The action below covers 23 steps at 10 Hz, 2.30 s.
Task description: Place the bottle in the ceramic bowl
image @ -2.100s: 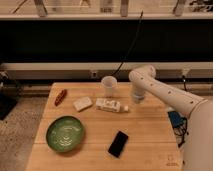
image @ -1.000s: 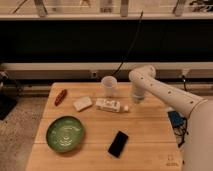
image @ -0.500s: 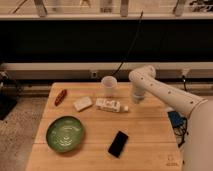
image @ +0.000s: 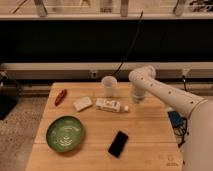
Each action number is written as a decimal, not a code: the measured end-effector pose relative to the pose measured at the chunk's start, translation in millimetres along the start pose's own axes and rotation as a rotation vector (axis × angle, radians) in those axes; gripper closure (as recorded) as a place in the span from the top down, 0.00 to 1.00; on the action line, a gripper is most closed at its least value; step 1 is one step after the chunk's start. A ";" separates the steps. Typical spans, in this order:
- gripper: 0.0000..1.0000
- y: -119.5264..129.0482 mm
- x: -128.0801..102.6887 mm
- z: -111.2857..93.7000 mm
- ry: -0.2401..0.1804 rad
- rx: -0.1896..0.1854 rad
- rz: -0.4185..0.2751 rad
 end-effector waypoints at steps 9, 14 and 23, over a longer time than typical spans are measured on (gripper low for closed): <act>0.80 -1.3 -51.3 -41.0 -0.049 0.005 -0.016; 0.80 -0.1 -76.0 -29.2 -0.080 -0.014 -0.008; 0.80 -19.5 -139.8 6.8 -0.092 -0.031 0.032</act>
